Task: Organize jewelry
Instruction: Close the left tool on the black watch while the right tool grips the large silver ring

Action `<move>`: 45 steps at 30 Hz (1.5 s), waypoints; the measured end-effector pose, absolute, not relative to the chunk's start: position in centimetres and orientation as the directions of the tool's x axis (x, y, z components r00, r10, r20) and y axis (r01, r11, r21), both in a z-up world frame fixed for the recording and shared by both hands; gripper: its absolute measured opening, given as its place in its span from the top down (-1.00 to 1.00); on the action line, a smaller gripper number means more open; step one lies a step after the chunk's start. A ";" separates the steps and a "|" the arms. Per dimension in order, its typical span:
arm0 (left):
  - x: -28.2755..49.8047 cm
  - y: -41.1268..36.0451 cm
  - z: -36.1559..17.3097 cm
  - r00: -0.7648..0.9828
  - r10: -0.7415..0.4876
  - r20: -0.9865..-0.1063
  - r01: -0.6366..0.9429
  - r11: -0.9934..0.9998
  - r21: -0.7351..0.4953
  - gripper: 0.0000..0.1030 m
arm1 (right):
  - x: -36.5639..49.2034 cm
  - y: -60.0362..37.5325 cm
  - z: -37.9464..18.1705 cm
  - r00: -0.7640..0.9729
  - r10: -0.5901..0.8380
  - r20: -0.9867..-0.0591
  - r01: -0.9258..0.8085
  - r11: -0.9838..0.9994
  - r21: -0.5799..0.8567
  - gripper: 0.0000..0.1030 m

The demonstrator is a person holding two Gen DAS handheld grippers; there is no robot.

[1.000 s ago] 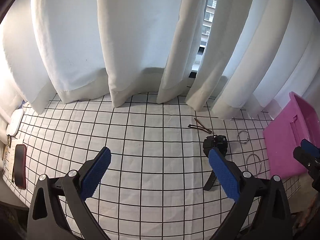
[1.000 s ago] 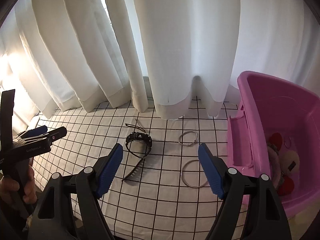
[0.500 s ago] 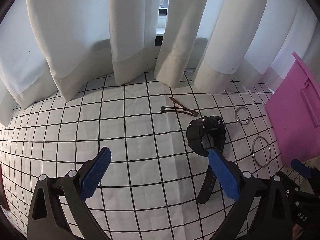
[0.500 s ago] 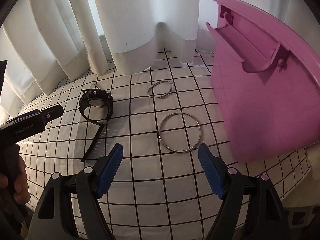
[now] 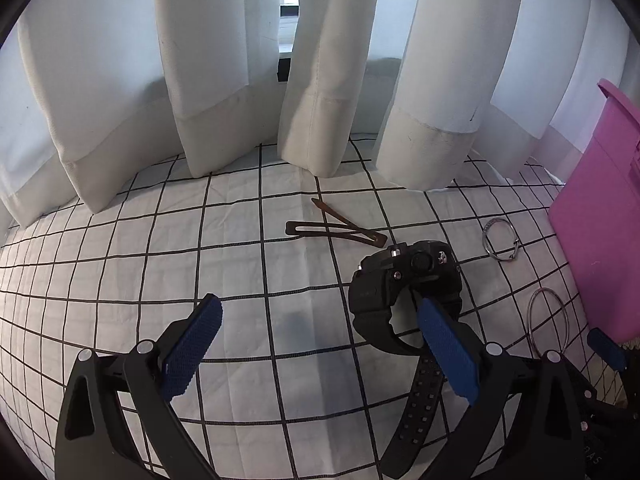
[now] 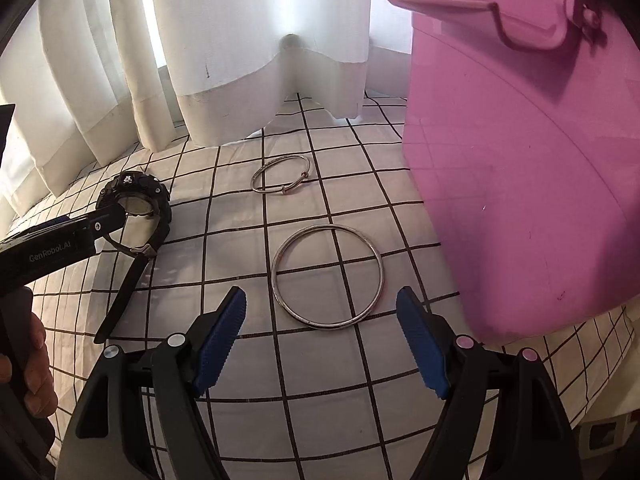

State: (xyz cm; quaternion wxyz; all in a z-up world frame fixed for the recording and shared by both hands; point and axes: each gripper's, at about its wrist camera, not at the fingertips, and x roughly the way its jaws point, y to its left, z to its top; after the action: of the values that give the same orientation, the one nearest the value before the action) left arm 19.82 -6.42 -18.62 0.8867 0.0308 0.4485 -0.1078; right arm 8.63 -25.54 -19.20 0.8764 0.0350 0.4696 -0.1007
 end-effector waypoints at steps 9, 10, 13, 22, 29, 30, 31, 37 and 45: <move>20.5 -7.1 -19.7 0.566 -0.149 -0.811 0.221 0.975 -0.024 -0.87 | 10.3 -25.9 -20.9 0.510 -0.159 -0.845 0.205 0.977 -0.060 -0.44; 20.6 -7.1 -19.8 0.562 -0.153 -0.813 0.222 0.975 -0.030 -0.87 | 10.5 -26.0 -21.0 0.505 -0.161 -0.848 0.206 0.977 -0.062 -0.44; 21.0 -7.1 -20.1 0.549 -0.167 -0.819 0.220 0.974 -0.051 -0.88 | 11.3 -26.3 -21.6 0.499 -0.154 -0.853 0.208 0.977 -0.054 -0.44; 21.9 -7.6 -20.8 0.538 -0.162 -0.827 0.216 0.975 -0.051 -0.90 | 12.0 -26.6 -21.9 0.517 -0.152 -0.842 0.202 0.978 -0.053 -0.53; 22.1 -8.7 -21.2 0.559 -0.128 -0.820 0.211 0.977 -0.009 -0.90 | 11.7 -26.5 -22.2 0.552 -0.162 -0.818 0.204 0.977 -0.056 -0.63; 22.0 -8.9 -21.3 0.567 -0.123 -0.815 0.213 0.977 0.000 -0.90 | 11.7 -26.5 -22.2 0.559 -0.163 -0.813 0.203 0.977 -0.056 -0.64; 22.0 -9.2 -21.4 0.571 -0.121 -0.812 0.215 0.977 0.006 -0.90 | 11.7 -26.5 -22.2 0.562 -0.163 -0.811 0.203 0.978 -0.056 -0.65; 21.4 -10.1 -21.2 0.575 -0.143 -0.805 0.240 0.971 0.000 -0.66 | 11.5 -26.5 -22.2 0.566 -0.144 -0.812 0.179 0.983 -0.049 -0.61; 20.0 -10.7 -20.6 0.582 -0.207 -0.787 0.295 0.955 -0.033 0.25 | 10.2 -25.6 -21.8 0.588 -0.117 -0.800 0.146 0.989 -0.038 -0.37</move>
State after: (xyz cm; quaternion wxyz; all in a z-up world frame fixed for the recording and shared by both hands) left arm 19.96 -10.66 -20.58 0.8879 0.0504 0.4349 -0.1413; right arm 10.18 -25.59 -21.76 0.8910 0.0159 0.4477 -0.0739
